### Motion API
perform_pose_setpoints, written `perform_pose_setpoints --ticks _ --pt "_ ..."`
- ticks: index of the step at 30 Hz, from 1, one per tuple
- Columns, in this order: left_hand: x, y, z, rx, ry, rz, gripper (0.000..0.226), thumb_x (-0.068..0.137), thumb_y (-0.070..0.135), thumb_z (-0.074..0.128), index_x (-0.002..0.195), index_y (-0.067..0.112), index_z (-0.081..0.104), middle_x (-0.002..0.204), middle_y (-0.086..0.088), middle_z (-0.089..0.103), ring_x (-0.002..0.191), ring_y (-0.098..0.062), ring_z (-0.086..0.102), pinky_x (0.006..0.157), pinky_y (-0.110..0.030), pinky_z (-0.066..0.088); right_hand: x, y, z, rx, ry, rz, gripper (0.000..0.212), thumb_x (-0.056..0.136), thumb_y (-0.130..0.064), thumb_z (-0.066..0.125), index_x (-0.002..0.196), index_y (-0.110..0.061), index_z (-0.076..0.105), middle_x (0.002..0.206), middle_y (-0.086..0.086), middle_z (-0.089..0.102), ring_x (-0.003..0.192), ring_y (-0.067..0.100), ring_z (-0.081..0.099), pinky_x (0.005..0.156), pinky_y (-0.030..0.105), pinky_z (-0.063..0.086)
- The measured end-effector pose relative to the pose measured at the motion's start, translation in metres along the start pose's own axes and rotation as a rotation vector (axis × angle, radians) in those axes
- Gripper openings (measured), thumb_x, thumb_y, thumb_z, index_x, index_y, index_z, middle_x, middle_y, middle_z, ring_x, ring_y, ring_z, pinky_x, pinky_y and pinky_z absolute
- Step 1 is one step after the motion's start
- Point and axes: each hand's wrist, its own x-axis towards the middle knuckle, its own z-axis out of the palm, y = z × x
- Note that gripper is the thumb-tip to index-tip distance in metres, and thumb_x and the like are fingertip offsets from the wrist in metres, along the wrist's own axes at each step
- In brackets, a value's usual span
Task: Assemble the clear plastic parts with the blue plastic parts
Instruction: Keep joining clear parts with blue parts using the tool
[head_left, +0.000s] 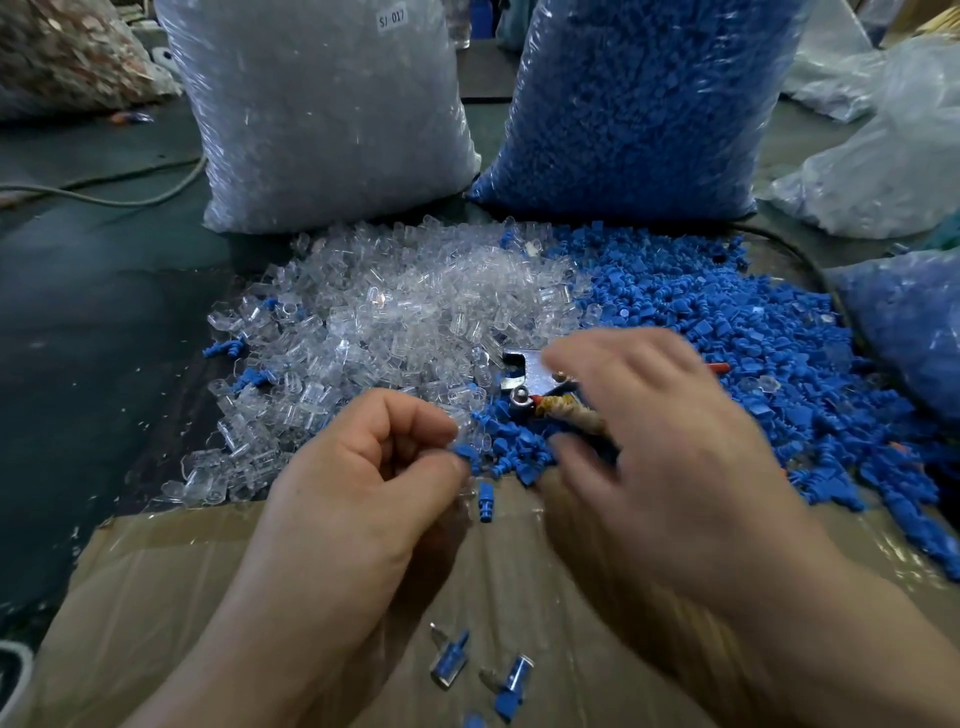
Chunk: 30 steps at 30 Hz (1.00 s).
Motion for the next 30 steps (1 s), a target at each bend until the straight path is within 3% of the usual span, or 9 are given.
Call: perform_pose_setpoints --ticks 3,6,12,15,19,22,25,27,30 --pt "0.001 0.000 -0.003 -0.030 -0.006 -0.013 0.024 0.079 0.009 0.073 0.083 0.032 0.072 0.061 0.000 0.066 0.049 -0.014 0.061 0.049 -0.021 0.052 0.004 0.027 -0.010 -0.203 -0.294 0.239 0.083 0.080 -0.065 0.049 0.148 -0.036 0.011 0.154 -0.009 0.025 0.142 0.017 0.015 0.116 0.041 0.020" --pt "0.001 0.001 -0.002 -0.043 -0.025 -0.023 0.020 0.076 0.014 0.073 0.083 0.032 0.072 0.060 0.001 0.065 0.051 -0.013 0.062 0.050 -0.023 0.054 0.003 0.038 -0.009 -0.277 -0.419 0.253 0.084 0.077 -0.076 0.033 0.148 -0.037 0.011 0.155 -0.008 0.023 0.142 0.021 0.018 0.116 0.041 0.020" --pt "-0.001 0.004 -0.004 -0.028 -0.042 -0.027 0.025 0.083 0.011 0.073 0.084 0.035 0.071 0.063 -0.001 0.067 0.051 -0.013 0.062 0.049 -0.017 0.050 0.012 0.040 -0.009 -0.303 -0.384 0.209 0.076 0.071 -0.076 0.037 0.138 -0.039 0.030 0.130 -0.012 0.047 0.118 0.019 0.034 0.100 0.039 0.037" --pt "0.000 0.006 -0.002 -0.024 -0.038 -0.023 0.025 0.082 0.010 0.072 0.084 0.035 0.071 0.062 -0.001 0.067 0.049 -0.011 0.061 0.047 -0.015 0.048 0.015 0.038 -0.005 -0.291 -0.339 0.210 0.067 0.074 -0.064 0.051 0.134 -0.038 0.039 0.122 -0.011 0.052 0.113 0.019 0.034 0.096 0.040 0.036" --pt "0.000 0.006 -0.001 -0.040 -0.027 -0.010 0.024 0.081 0.011 0.072 0.085 0.035 0.071 0.062 -0.001 0.067 0.049 -0.013 0.061 0.047 -0.017 0.049 0.018 0.035 -0.009 -0.280 -0.211 0.237 0.057 0.070 -0.057 0.048 0.123 -0.034 0.052 0.109 -0.007 0.058 0.103 0.021 0.041 0.087 0.042 0.035" --pt "0.002 0.006 -0.003 -0.073 0.001 0.007 0.027 0.082 0.008 0.073 0.083 0.035 0.071 0.064 -0.001 0.067 0.051 -0.013 0.061 0.046 -0.018 0.049 0.013 0.031 -0.016 -0.170 -0.125 0.235 0.058 0.072 -0.057 0.039 0.122 -0.029 0.053 0.101 -0.006 0.058 0.095 0.019 0.044 0.077 0.036 0.038" --pt "0.003 0.008 -0.004 -0.121 0.014 0.025 0.018 0.071 0.020 0.075 0.080 0.036 0.071 0.066 -0.001 0.066 0.052 -0.013 0.060 0.046 -0.018 0.048 0.008 0.018 -0.022 -0.064 -0.162 0.186 0.041 0.079 -0.054 0.035 0.113 -0.034 0.048 0.092 -0.012 0.053 0.082 0.009 0.043 0.062 0.024 0.032" --pt "0.004 0.006 -0.005 -0.127 0.026 0.047 0.020 0.075 0.015 0.074 0.079 0.034 0.071 0.067 -0.003 0.067 0.052 -0.014 0.060 0.046 -0.017 0.048 0.006 0.011 -0.024 -0.032 -0.212 0.139 0.036 0.080 -0.057 0.033 0.104 -0.036 0.049 0.086 -0.016 0.050 0.078 0.004 0.043 0.064 0.016 0.031" --pt "0.005 0.005 -0.006 -0.131 0.025 0.076 0.018 0.078 0.016 0.072 0.080 0.033 0.071 0.068 -0.004 0.067 0.053 -0.015 0.060 0.049 -0.018 0.050 0.002 0.008 -0.026 -0.026 -0.257 0.095 0.038 0.079 -0.063 0.032 0.100 -0.037 0.049 0.086 -0.017 0.049 0.078 0.006 0.044 0.064 0.018 0.032"
